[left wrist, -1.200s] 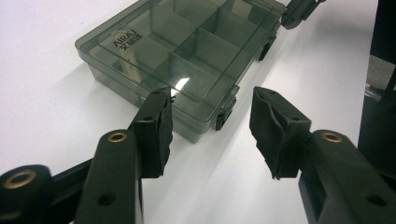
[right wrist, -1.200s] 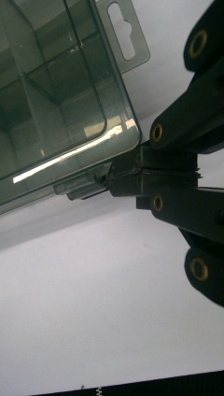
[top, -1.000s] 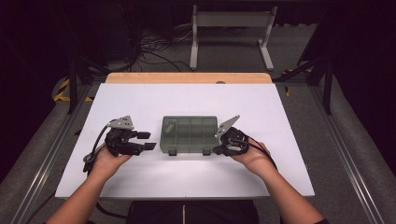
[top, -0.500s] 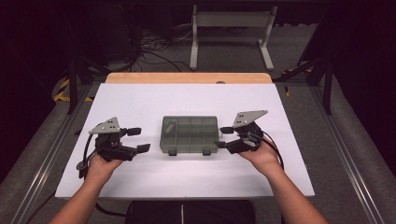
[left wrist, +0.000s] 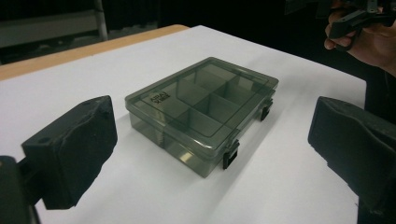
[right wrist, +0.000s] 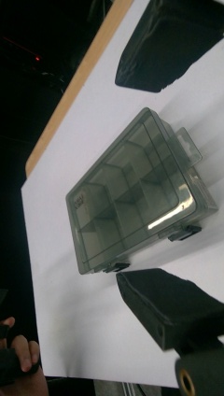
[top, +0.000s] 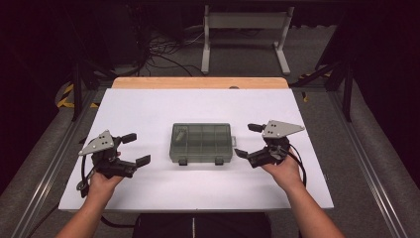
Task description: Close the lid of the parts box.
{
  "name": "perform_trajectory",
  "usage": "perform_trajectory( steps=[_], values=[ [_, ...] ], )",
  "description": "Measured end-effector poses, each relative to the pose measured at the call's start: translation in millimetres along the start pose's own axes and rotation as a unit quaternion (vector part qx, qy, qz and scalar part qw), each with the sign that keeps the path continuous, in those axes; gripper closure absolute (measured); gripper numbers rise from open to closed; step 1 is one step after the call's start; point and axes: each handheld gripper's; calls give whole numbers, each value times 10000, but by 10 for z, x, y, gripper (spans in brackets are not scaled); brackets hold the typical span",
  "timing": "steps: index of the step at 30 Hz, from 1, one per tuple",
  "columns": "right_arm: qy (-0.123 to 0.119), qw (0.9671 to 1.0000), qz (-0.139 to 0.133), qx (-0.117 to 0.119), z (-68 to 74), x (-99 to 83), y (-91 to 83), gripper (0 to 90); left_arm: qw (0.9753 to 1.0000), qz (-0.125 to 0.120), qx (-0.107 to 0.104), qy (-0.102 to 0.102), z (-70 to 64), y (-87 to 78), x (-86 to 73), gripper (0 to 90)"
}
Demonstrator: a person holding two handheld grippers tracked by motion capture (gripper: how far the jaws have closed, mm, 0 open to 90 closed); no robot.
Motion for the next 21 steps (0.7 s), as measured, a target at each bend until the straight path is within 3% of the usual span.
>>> perform_trajectory(
  steps=[6, 12, 21],
  values=[
    [-67, 9996, -211, -158, 17, -109, -51, 12, 9992, -310, 184, 149, -49, -71, -69, 3],
    [-107, 9984, -344, -437, 45, -233, -106, 0, 9989, -337, 258, 185, -56, -107, -132, 3],
    [5, 9968, -541, -583, 80, -435, -215, 0, 9981, -415, 378, 235, -51, -171, -231, 3]
  ],
)
Point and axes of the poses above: each handheld gripper's, and its own axes: y roughly forward along the jaws, x roughly out of its top, z roughly to its left, and after that the axes turned 4 degrees about -z, right-handed
